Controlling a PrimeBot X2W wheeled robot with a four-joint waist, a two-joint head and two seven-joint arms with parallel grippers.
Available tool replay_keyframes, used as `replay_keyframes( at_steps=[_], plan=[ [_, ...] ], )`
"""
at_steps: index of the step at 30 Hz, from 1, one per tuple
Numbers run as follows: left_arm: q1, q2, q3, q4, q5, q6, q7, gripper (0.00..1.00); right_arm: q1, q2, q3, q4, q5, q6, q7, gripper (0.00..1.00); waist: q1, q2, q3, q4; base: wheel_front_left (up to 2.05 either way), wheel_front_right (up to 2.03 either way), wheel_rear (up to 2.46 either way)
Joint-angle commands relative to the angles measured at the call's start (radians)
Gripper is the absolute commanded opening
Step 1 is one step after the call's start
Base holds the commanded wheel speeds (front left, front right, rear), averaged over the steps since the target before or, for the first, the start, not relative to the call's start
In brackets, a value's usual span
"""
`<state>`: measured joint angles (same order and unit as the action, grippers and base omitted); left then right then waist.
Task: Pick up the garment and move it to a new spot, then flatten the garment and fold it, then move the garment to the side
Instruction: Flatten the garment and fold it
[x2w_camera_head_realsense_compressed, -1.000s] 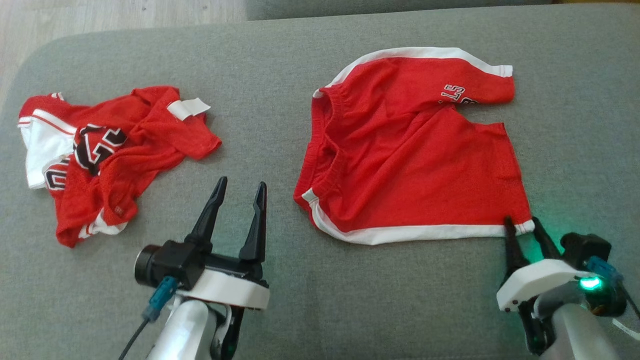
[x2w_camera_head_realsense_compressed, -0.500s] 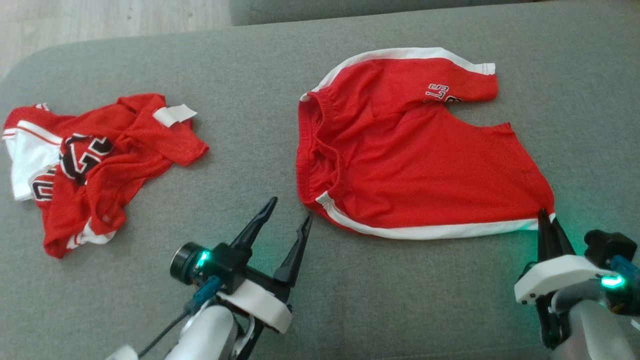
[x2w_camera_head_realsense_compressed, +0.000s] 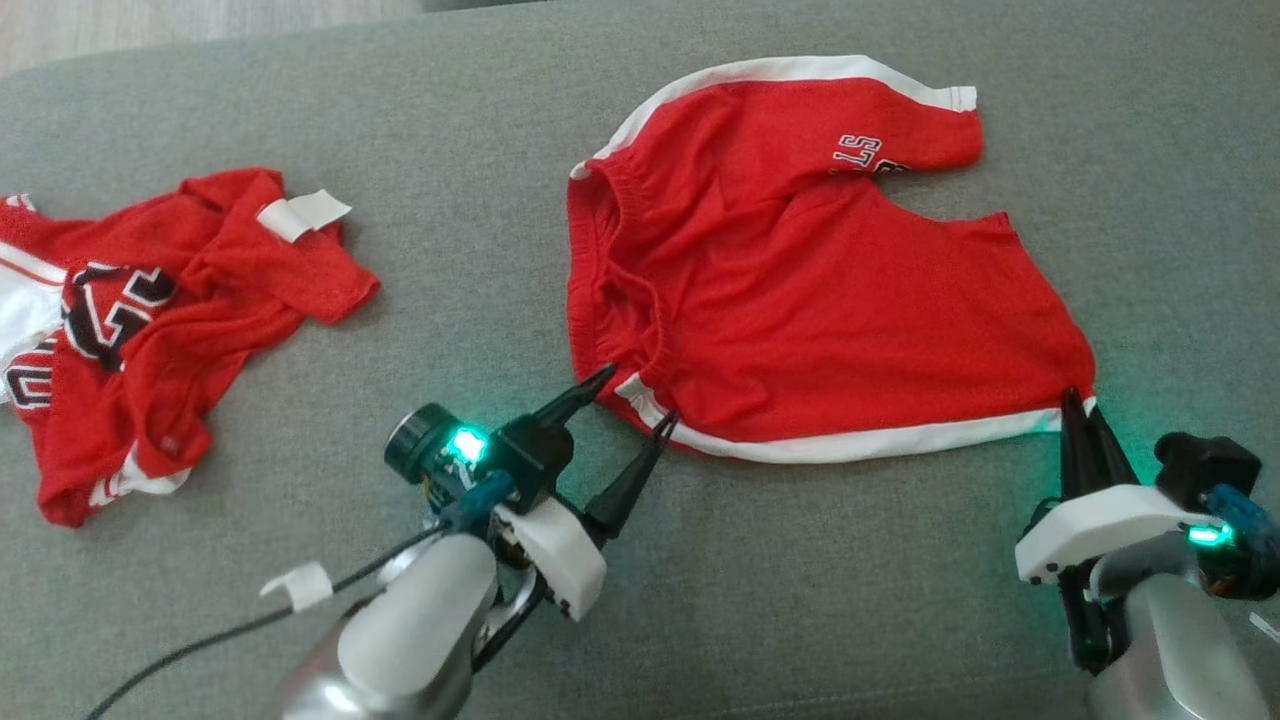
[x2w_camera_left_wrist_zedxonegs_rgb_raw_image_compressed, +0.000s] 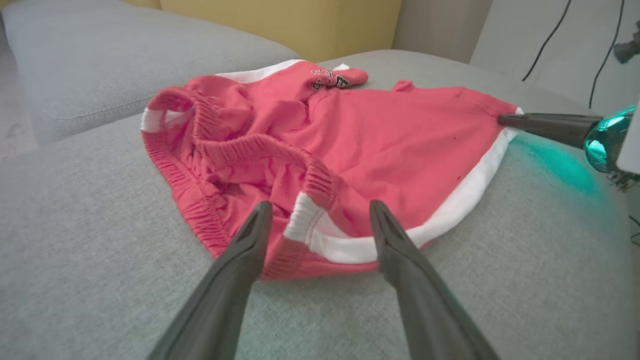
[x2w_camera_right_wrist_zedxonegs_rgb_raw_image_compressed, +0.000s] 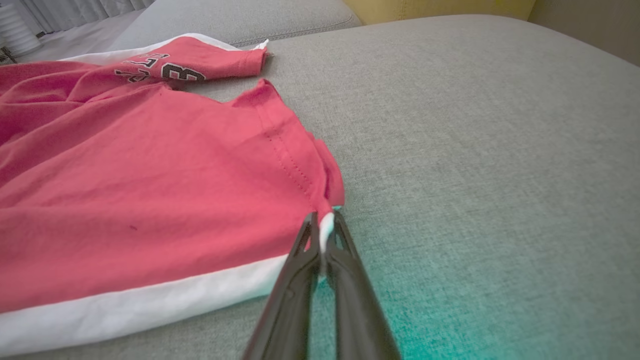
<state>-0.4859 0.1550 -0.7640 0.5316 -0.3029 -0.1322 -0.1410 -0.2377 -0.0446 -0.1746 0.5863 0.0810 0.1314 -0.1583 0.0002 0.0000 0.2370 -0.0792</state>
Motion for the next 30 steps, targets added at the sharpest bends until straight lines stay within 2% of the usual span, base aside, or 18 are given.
replay_keyframes(
  at_steps=[1, 7, 8, 10, 11, 20, 25, 30],
  plan=[
    [-0.06, 0.021, 0.008, -0.002, -0.012, 0.002, 0.0, 1.0, -0.033, -0.006, 0.029, -0.031, 0.007, -0.001, -0.005, 0.0, -0.0002, 0.0, 0.003, -0.005, 0.0, 0.0, 0.0],
    [-0.1, 0.022, -0.033, 0.06, -0.036, 0.002, -0.022, 1.0, -0.038, -0.006, 0.042, -0.023, 0.014, -0.001, -0.009, 0.0, -0.0002, 0.0, 0.003, -0.011, 0.0, 0.0, 0.0],
    [-0.102, 0.021, -0.042, 0.069, -0.042, 0.002, -0.021, 0.75, -0.038, -0.006, 0.043, -0.022, 0.015, -0.001, -0.01, 0.0, -0.0002, 0.0, 0.002, -0.011, 0.0, 0.0, 0.0],
    [-0.109, 0.021, -0.062, 0.085, -0.048, 0.002, -0.022, 0.11, -0.039, -0.006, 0.046, -0.021, 0.016, -0.001, -0.011, 0.0, -0.0002, 0.0, 0.004, -0.012, 0.0, 0.0, 0.0],
    [-0.112, 0.022, -0.073, 0.09, -0.053, 0.002, -0.024, 0.0, -0.039, -0.006, 0.047, -0.021, 0.016, -0.001, -0.011, 0.0, -0.0002, 0.0, 0.004, -0.012, 0.0, 0.0, 0.0],
    [-0.14, 0.03, -0.11, 0.129, -0.097, 0.002, -0.057, 0.0, -0.047, -0.006, 0.039, -0.029, 0.013, -0.001, -0.013, 0.0, -0.0002, 0.0, 0.007, -0.004, 0.0, 0.0, 0.0],
    [-0.146, 0.034, -0.085, 0.123, -0.111, 0.007, -0.088, 0.0, -0.055, -0.006, 0.057, -0.044, 0.03, -0.001, -0.024, 0.0, -0.0002, 0.0, -0.006, 0.002, 0.0, 0.0, 0.0],
    [-0.149, 0.042, -0.027, 0.056, -0.14, 0.016, -0.114, 0.0, -0.083, -0.006, 0.086, -0.101, 0.078, -0.001, -0.019, 0.0, -0.0002, 0.0, -0.041, 0.01, 0.0, 0.0, 0.0]
  ],
)
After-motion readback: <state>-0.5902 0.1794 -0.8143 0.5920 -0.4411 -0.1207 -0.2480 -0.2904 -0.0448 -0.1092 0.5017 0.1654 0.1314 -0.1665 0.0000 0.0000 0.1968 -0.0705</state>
